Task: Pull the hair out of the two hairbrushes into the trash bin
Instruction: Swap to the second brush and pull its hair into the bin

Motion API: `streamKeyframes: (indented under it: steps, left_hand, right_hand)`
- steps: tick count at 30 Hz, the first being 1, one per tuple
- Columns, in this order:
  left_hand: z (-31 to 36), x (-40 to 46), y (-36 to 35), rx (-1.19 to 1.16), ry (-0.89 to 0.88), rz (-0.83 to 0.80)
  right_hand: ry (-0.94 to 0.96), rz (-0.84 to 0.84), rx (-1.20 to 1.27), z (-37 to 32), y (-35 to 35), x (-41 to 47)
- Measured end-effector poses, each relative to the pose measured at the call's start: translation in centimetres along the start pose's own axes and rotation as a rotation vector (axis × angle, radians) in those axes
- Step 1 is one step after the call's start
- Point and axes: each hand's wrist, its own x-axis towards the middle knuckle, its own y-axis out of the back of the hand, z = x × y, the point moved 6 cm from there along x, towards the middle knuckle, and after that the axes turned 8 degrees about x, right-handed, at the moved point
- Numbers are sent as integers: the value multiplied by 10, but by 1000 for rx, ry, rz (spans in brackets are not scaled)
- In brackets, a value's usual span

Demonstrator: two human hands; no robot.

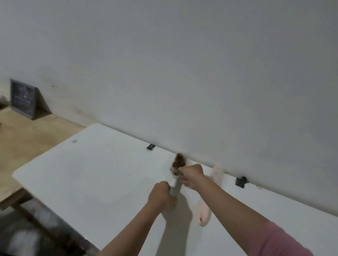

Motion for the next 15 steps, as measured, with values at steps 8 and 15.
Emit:
streamKeyframes:
  steps: [8, 15]
  left_hand:
    - [-45, -31, 36, -454, -16, -10]
    - [-124, -98, 73, -837, 32, -76]
  right_hand:
    - [209, -95, 88, -23, -43, -51]
    - [319, -196, 109, -6, -118, -116]
